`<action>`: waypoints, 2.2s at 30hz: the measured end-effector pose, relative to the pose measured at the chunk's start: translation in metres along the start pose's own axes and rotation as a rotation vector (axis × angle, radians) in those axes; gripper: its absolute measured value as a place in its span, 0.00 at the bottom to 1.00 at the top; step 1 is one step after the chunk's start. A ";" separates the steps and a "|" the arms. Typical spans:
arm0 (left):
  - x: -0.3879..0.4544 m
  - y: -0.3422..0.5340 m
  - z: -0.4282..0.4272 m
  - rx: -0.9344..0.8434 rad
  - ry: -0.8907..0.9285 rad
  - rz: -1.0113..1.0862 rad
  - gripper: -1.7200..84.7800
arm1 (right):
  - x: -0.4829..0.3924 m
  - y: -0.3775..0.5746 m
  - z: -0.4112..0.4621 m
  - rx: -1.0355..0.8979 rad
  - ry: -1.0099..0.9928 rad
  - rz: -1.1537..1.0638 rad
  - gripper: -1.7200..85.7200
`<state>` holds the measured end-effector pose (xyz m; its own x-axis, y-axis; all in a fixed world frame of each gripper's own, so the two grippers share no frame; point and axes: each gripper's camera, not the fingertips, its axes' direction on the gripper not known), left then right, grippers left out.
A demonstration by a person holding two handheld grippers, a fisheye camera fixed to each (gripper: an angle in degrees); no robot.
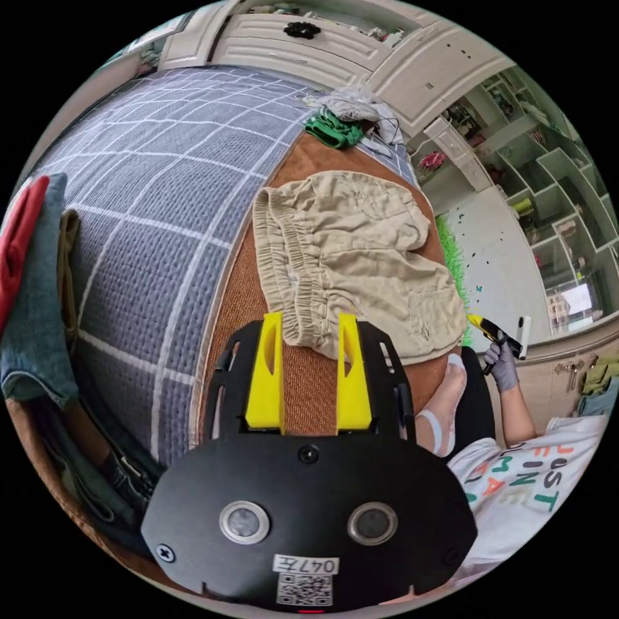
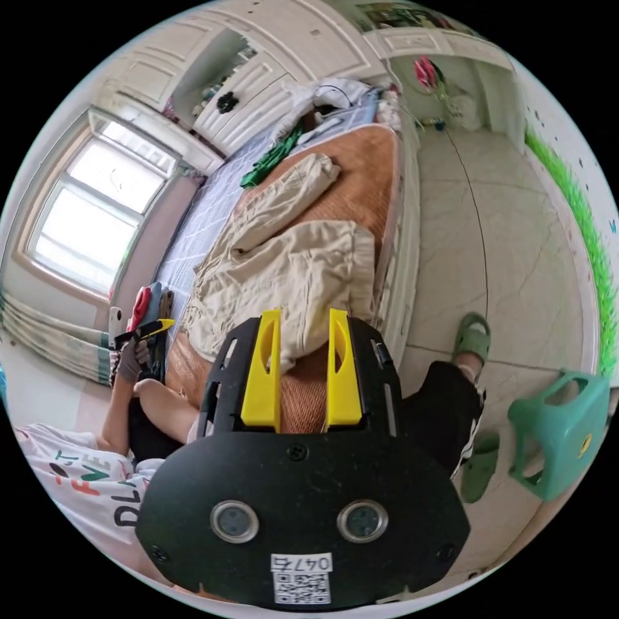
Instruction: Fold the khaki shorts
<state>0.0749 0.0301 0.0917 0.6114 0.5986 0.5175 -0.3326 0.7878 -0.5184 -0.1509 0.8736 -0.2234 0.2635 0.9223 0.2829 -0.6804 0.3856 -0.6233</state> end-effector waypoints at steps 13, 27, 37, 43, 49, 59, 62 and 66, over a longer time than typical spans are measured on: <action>0.057 -0.018 0.130 -0.077 0.082 0.100 0.04 | -0.048 -0.077 -0.038 -0.100 0.151 0.121 0.11; 0.071 0.046 0.091 0.164 0.229 0.020 0.02 | -0.248 -0.188 -0.108 -0.091 0.352 -0.315 0.04; 0.102 0.037 0.178 -0.014 0.243 -0.066 0.02 | -0.400 -0.210 -0.064 -0.371 0.007 -0.832 0.01; 0.126 0.041 0.201 0.035 0.312 -0.098 0.02 | -0.476 -0.241 -0.004 -0.590 0.126 -1.023 0.01; 0.159 0.039 0.217 0.035 0.335 -0.102 0.02 | -0.510 -0.300 -0.019 -0.491 0.307 -0.939 0.01; 0.215 0.024 0.241 0.012 0.363 -0.107 0.02 | -0.586 -0.274 -0.073 -0.482 0.244 -1.180 0.01; 0.232 0.022 0.244 0.006 0.357 -0.104 0.02 | -0.598 -0.280 -0.066 -0.495 0.285 -1.181 0.02; 0.246 0.025 0.246 0.007 0.373 -0.115 0.02 | -0.617 -0.285 -0.069 -0.507 0.334 -1.244 0.05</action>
<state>0.0402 0.2329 0.3737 0.8639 0.4131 0.2881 -0.2502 0.8485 -0.4663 -0.0720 0.1965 -0.2705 0.7062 -0.0974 0.7013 0.4223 0.8530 -0.3067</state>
